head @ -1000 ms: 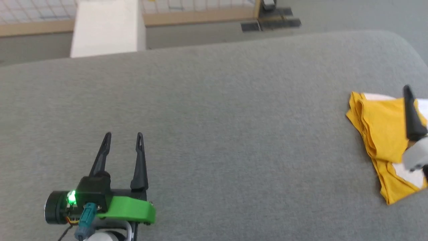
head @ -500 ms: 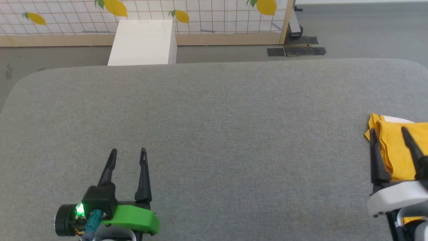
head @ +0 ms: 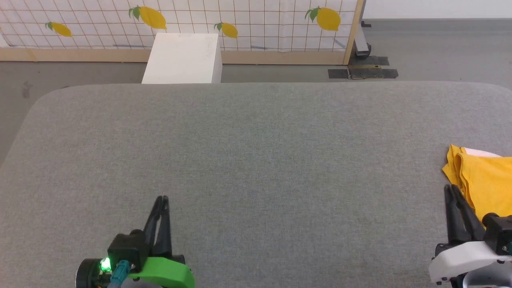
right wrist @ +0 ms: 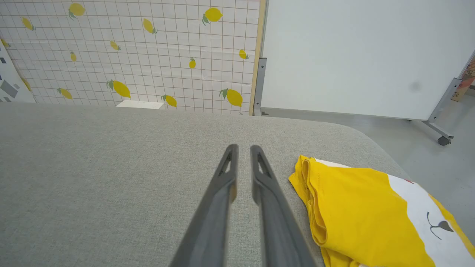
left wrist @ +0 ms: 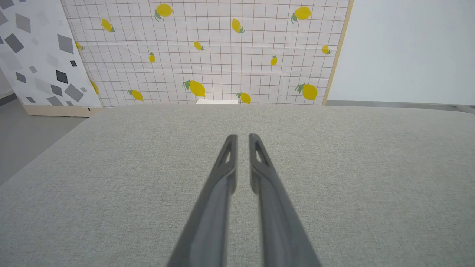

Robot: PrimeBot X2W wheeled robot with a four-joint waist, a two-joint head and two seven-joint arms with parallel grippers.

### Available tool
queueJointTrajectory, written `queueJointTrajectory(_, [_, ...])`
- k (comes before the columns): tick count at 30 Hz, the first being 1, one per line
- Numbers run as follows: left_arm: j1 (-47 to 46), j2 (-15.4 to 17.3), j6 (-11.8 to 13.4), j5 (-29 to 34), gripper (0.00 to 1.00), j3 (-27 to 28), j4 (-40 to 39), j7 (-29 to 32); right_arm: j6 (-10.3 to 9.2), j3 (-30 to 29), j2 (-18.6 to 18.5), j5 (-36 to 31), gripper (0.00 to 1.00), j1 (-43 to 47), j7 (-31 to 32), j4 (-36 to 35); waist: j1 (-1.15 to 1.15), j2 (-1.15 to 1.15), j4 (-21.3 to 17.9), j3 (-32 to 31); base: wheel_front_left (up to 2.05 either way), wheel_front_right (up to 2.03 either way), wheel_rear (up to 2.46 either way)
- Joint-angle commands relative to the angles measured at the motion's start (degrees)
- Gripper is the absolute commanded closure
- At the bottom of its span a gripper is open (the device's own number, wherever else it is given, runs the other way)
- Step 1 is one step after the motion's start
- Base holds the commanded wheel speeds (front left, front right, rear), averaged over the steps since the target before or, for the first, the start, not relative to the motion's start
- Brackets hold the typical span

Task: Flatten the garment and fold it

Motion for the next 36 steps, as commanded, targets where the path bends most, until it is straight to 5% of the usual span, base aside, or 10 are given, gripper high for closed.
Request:
queueJointTrajectory(1, [0.00,-0.03,-0.04,0.05,1.00,0.03,0.00,0.03,0.00,0.01,0.00,0.00,1.00,-0.01,0.01,0.00,0.00,0.00,0.00,-0.01,0.00,0.00,0.00])
queueJointTrajectory(36, [-0.33,-4.60,-5.63,6.53,1.00,6.75,0.37,3.99,-0.03,3.00,0.04,0.13,1.00,-1.26,1.13,0.46,0.00,0.00,0.09,-0.65,0.00,0.00,0.00])
